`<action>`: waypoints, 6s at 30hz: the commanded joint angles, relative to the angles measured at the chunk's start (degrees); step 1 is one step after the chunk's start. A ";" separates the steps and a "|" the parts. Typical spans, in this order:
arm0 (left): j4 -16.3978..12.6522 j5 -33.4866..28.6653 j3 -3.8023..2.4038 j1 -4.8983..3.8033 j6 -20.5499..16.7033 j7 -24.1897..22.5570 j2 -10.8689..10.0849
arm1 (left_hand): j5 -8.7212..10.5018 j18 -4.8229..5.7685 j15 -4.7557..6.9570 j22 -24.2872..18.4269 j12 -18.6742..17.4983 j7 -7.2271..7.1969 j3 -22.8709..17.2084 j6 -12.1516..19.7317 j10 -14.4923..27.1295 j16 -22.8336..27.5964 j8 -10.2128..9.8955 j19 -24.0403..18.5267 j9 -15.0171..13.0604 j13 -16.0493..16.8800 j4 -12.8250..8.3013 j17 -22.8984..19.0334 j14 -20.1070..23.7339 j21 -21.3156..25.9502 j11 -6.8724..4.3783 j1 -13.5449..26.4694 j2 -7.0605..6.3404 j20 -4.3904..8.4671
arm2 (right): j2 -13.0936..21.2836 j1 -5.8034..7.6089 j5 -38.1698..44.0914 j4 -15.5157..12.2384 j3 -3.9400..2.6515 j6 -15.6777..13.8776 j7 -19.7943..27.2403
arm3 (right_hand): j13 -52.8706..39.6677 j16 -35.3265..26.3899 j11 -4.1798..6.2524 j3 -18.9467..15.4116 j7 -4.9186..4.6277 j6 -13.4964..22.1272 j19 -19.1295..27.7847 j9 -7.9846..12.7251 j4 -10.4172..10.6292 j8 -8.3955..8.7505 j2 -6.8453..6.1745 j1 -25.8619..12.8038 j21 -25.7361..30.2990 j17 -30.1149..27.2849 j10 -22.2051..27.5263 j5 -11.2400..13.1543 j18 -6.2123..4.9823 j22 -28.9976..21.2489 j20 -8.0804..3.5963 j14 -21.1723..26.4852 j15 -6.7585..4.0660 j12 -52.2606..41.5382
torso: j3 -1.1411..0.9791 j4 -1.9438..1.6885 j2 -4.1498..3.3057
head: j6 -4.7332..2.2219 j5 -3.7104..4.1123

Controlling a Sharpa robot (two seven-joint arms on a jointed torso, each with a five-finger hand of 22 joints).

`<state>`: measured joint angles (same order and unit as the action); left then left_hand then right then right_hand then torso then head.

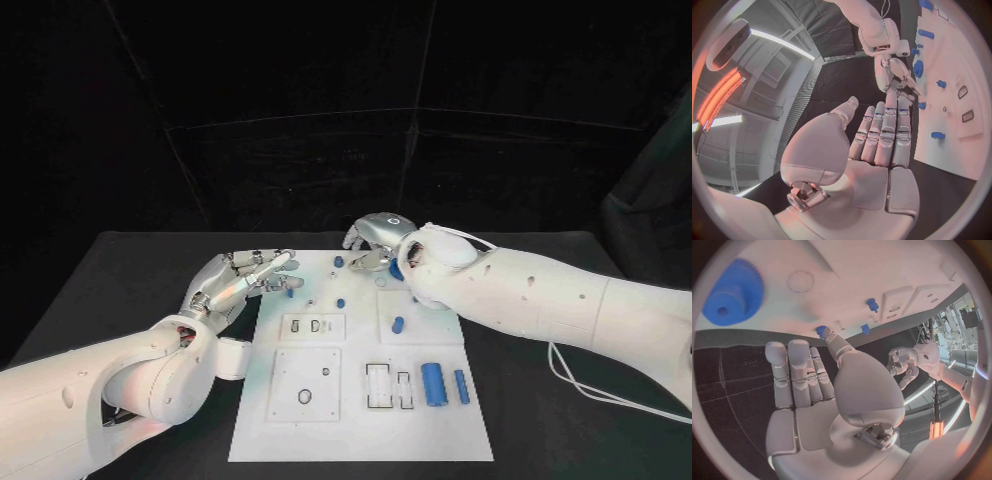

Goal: Assemble the parts on the task board

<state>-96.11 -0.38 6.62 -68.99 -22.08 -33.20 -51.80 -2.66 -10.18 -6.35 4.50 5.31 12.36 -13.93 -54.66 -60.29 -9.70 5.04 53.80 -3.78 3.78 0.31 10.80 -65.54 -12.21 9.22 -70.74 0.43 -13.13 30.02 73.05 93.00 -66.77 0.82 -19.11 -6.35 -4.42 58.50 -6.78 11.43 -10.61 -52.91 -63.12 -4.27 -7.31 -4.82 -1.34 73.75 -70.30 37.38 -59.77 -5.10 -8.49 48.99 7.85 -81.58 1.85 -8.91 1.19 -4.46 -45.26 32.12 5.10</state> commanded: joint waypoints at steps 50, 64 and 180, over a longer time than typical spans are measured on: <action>1.17 0.33 -0.02 -0.09 1.73 0.28 0.30 | -0.23 -0.41 -0.30 -0.18 -0.57 0.15 -0.58 0.00 0.07 0.57 -0.44 0.23 0.04 -0.06 -0.41 0.21 -0.07 0.35 0.26 -0.51 0.39 -0.14 | 11.13 0.16 -5.94 -7.08 -1.98 11.32 -9.67 | -51.51 25.37 3.62 -13.78 2.25 -0.61 -14.70 0.23 17.94 -1.48 -1.74 11.05 -12.50 38.61 -14.79 -5.96 4.64 22.97 -2.40 -5.93 -2.84 -49.24 | -0.27 1.07 0.02 | 0.35 0.47; 1.15 0.33 -0.02 -0.09 1.89 0.46 0.22 | -0.23 -0.41 -0.29 -0.20 -0.61 0.15 -0.67 0.00 0.06 0.62 -0.47 0.24 0.04 -0.06 -0.49 0.24 -0.08 0.37 0.26 -0.54 0.40 -0.14 | 9.83 0.14 -1.88 -6.66 -1.95 12.08 -10.28 | -56.73 26.12 3.80 -12.50 2.48 -2.71 -15.39 0.04 16.69 -2.34 -1.37 11.51 -13.01 40.13 -16.63 -5.75 4.86 24.13 -2.43 -6.09 -2.92 -53.93 | -0.26 1.05 0.05 | 0.60 0.60; 1.31 0.33 -0.03 -0.11 2.16 1.01 -0.13 | -0.24 -0.39 -0.35 -0.41 -1.27 0.31 -1.85 0.25 0.34 1.32 -1.02 0.32 0.08 -0.11 -1.44 0.59 -0.11 0.67 0.40 -0.82 0.57 -0.16 | -1.00 -0.75 -0.98 -7.15 -0.04 6.57 -10.01 | -62.30 26.91 2.57 -12.10 1.41 0.76 -17.61 0.49 23.07 1.22 -2.04 -0.42 -14.51 43.17 -16.30 -7.76 5.61 28.17 -1.46 -6.40 -1.85 -56.71 | -0.27 1.14 0.01 | 1.56 -0.41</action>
<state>-94.65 -0.34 6.63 -69.00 -20.55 -31.98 -51.90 -2.66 -10.17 -6.35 4.19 4.37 12.36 -15.43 -54.66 -60.09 -8.60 4.22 53.80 -3.76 3.74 -1.19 11.34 -65.54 -11.77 9.42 -71.19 0.89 -13.13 28.82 72.21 91.93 -73.51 0.80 -11.16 -15.98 -66.56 85.07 -3.99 -0.35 -9.15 -52.46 -80.39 -3.72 15.82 -3.64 -3.60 73.57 -84.42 74.93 -76.17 -12.45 -3.99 74.91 6.35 -83.94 0.21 -65.38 0.93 -3.33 -45.27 33.70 4.60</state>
